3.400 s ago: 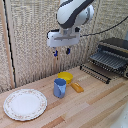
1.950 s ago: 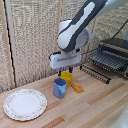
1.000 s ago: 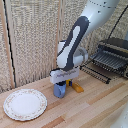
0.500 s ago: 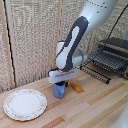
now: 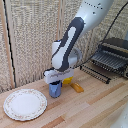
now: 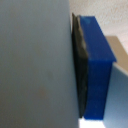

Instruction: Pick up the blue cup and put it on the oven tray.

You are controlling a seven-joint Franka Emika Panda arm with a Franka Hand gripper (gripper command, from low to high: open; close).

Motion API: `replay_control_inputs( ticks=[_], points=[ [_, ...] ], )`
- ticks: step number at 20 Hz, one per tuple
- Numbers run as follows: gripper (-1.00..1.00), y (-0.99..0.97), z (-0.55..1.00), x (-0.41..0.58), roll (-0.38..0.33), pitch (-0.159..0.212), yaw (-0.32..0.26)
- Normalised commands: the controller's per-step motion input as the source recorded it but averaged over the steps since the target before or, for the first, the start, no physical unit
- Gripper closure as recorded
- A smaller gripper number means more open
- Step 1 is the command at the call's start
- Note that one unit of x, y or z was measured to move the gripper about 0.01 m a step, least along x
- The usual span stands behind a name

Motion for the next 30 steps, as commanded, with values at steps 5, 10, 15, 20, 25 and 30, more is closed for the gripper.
replay_control_inputs(
  ticks=[5,10,15,20,25,30],
  points=[
    [1.0,-0.09,0.99,0.355,-0.056,0.012,-0.202],
    [1.0,-0.02,0.88,0.376,-0.159,0.03,-0.26],
    [1.0,-0.03,0.86,0.367,-0.147,0.034,-0.266],
    [1.0,-0.52,0.87,0.45,-0.033,0.024,-0.172],
    [1.0,-0.92,0.73,0.334,0.0,0.003,-0.077],
    [1.0,-1.0,0.55,0.179,0.006,0.0,-0.029]
  ],
)
